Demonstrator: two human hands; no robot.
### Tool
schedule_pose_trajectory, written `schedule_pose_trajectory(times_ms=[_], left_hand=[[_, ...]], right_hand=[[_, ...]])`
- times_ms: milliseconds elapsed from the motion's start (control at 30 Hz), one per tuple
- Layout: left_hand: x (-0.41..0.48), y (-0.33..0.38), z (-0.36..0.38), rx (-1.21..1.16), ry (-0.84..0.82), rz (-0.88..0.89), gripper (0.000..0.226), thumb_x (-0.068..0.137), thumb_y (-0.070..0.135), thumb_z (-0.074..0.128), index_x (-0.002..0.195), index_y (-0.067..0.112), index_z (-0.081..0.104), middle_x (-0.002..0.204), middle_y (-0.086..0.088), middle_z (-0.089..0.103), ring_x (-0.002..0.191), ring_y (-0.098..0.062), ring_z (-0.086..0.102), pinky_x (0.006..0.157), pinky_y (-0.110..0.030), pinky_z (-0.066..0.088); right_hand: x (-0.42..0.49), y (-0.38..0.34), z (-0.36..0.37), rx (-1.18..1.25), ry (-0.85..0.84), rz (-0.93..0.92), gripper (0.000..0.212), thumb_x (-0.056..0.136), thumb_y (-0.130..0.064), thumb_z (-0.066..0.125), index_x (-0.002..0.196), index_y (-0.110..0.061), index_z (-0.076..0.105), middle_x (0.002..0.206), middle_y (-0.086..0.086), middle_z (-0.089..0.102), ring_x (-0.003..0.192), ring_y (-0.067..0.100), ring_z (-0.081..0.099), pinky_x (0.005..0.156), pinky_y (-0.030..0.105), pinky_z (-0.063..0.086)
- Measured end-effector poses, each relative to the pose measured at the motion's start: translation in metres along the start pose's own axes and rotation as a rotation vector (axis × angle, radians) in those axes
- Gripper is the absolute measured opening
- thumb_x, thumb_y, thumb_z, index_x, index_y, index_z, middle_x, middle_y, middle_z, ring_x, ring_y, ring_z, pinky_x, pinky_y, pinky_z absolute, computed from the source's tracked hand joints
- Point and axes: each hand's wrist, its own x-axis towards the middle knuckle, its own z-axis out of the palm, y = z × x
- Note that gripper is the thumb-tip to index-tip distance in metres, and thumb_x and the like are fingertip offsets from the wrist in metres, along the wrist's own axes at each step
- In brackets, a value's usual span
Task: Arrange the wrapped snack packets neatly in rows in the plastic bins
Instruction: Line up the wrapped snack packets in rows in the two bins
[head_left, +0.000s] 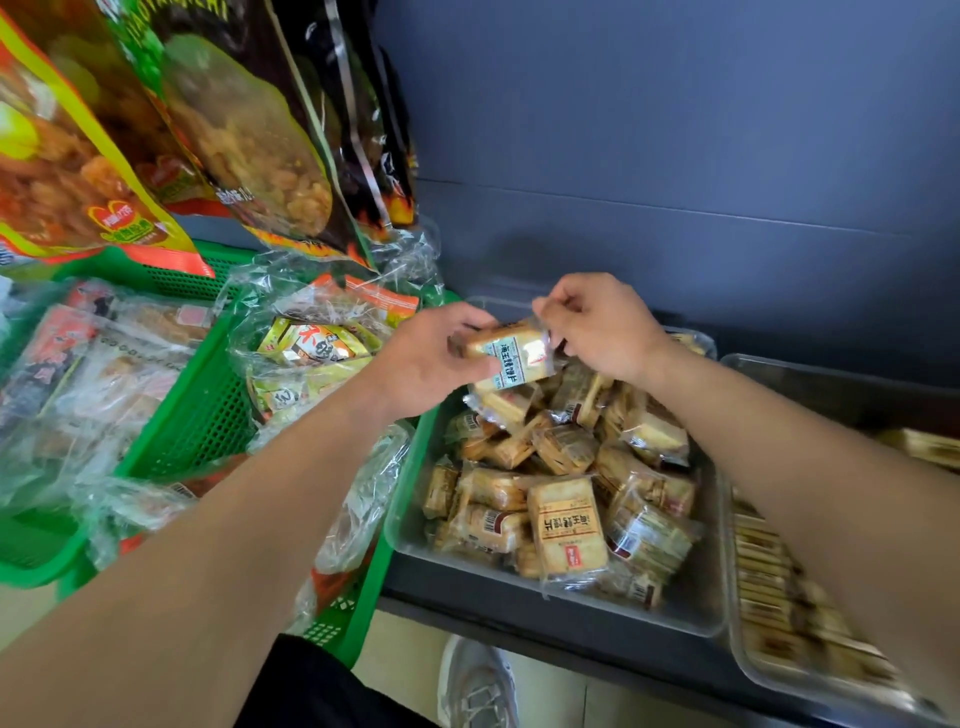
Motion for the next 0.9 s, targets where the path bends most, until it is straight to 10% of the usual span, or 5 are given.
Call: schedule_pose_trajectory(times_ms=[133,300,400,533,900], left_hand=[[-0.004,-0.007,-0.017,0.050,0.145,-0.084,0.032,0.090,0.012,0.075,0.113,0.028,0.060,0.101,0.008,0.062,0.080,-0.008,0.061,0.063,-0.007,0.042],[-0.014,-0.032,-0.036,0.060,0.306,-0.221,0.031,0.087,0.019,0.079,0.114,0.024,0.064,0.088,0.008,0.057,0.072,-0.011,0.057,0.059,-0.012,0.041],[-0.018,-0.039,-0.040,0.103,0.315,-0.204,0.027,0.087,0.022,0.078,0.108,0.028,0.062,0.087,0.011,0.055,0.071,-0.006,0.054,0.052,-0.005,0.036],[-0.016,-0.046,-0.044,0.081,0.326,-0.192,0.028,0.086,0.021,0.079,0.109,0.029,0.063,0.088,0.011,0.056,0.072,-0.008,0.055,0.057,-0.008,0.037],[-0.006,-0.046,-0.031,0.032,0.224,-0.146,0.030,0.086,0.019,0.080,0.107,0.032,0.064,0.101,0.000,0.068,0.070,-0.008,0.060,0.058,-0.012,0.045]], right_hand=[[-0.005,0.009,0.012,-0.081,-0.107,0.065,0.024,0.104,-0.026,0.049,0.119,-0.017,0.066,0.116,0.003,0.071,0.103,0.021,0.066,0.096,0.039,0.051],[-0.001,0.012,0.062,-0.392,-0.483,0.052,0.073,0.097,-0.057,0.052,0.158,-0.024,0.030,0.164,0.003,0.031,0.149,0.027,0.032,0.120,0.046,0.031],[0.009,0.011,0.079,-0.481,-0.540,0.136,0.087,0.084,-0.084,0.040,0.154,-0.032,0.038,0.164,0.004,0.030,0.150,0.032,0.027,0.118,0.053,0.030],[0.005,0.004,0.080,-0.492,-0.640,0.048,0.058,0.083,-0.083,0.046,0.102,-0.033,0.069,0.123,-0.001,0.055,0.116,0.024,0.053,0.098,0.045,0.047],[-0.062,0.024,0.062,-0.424,-0.569,-0.093,0.047,0.095,-0.071,0.040,0.127,-0.039,0.054,0.137,-0.013,0.047,0.136,0.016,0.042,0.106,0.040,0.040]])
